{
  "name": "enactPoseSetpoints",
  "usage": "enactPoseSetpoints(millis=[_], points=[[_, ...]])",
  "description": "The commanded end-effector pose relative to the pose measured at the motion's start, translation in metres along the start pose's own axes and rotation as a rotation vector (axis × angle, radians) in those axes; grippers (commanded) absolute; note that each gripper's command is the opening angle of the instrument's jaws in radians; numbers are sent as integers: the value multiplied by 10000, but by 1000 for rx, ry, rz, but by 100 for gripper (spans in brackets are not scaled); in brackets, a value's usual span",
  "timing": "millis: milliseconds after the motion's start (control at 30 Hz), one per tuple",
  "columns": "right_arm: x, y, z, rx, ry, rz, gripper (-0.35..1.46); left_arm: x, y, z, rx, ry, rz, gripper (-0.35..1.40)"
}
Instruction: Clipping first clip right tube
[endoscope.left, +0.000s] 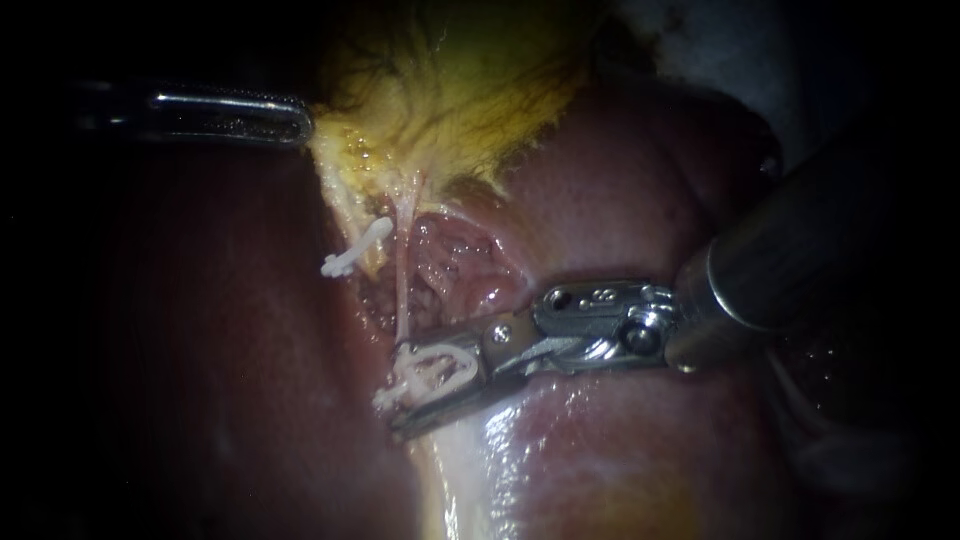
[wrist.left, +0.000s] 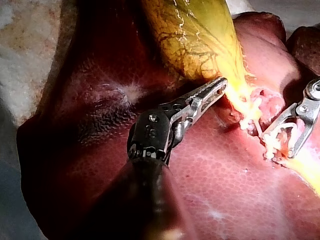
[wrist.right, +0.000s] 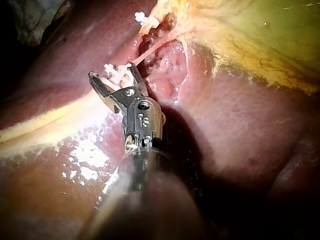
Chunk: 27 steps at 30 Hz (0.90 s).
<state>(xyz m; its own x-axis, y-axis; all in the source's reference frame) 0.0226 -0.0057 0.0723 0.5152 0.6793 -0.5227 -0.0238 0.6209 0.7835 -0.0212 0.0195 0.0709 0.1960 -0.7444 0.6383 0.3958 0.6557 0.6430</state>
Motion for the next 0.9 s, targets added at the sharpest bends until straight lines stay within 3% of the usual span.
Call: enactPoseSetpoints(millis=[33, 300, 633, 900], points=[[0, 0, -1, 0, 0, 0, 52, 0, 0, 0, 0, 0, 0, -35], [5, -9, -11, 8, 2, 3, 54, 0, 0, 0, 0, 0, 0, -35], [19, -22, -49, 38, 13, 14, 54, 0, 0, -1, 0, 0, 0, -35], [14, -22, -66, 52, 11, 13, 54, 0, 0, -1, 0, 0, 0, -35]])
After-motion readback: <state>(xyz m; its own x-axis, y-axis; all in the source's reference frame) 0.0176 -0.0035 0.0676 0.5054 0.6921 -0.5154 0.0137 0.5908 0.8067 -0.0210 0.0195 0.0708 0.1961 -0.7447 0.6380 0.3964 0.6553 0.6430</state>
